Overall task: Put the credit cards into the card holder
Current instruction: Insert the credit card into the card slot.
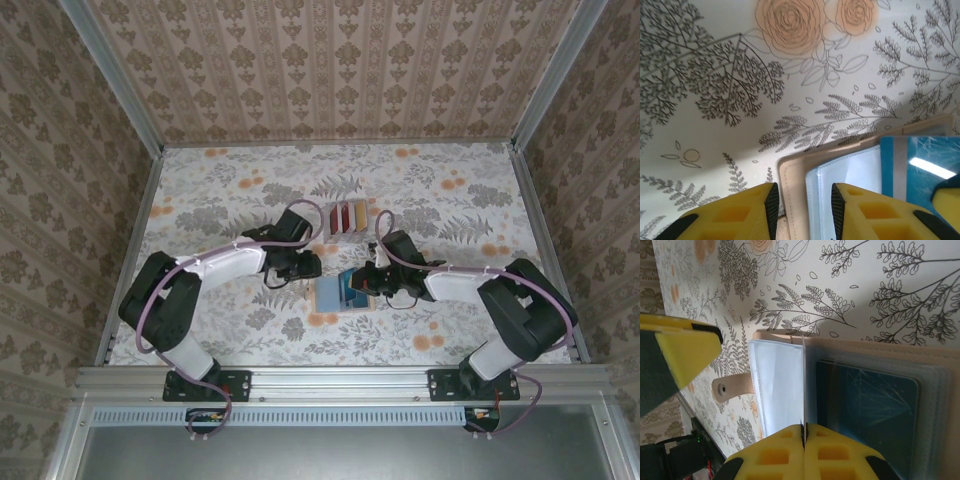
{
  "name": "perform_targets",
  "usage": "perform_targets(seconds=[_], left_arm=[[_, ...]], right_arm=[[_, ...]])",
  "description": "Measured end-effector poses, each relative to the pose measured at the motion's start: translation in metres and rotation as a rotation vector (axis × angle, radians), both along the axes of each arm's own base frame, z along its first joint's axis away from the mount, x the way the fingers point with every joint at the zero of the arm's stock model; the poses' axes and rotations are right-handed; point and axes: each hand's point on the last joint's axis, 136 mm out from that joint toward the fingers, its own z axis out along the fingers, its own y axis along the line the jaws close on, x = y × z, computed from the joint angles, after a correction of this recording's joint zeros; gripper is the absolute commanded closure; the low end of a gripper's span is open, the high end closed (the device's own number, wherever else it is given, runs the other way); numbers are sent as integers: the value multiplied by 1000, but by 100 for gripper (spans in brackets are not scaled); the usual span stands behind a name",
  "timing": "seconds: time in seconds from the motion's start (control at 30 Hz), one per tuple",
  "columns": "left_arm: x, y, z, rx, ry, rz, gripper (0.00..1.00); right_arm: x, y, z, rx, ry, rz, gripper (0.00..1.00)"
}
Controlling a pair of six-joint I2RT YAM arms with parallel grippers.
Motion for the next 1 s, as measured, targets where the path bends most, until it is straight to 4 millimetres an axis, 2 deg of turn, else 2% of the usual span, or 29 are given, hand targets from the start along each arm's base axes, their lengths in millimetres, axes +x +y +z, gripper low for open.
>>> perform_targets(seconds=[0.2, 0.47, 0.63, 1.0], left_arm=[[-14, -7, -12, 29, 31, -40, 68], [-27, -9, -29, 62, 67, -66, 86], [-26, -10, -30, 52, 63, -60, 90], [-26, -10, -30, 41, 53, -58, 91]], right_arm=[[0, 2, -3, 8, 11, 0, 93], [-2, 1, -4, 3, 19, 0, 93], [-8, -2, -1, -8, 32, 5, 93], [-15, -5, -4, -19, 48, 11, 93]])
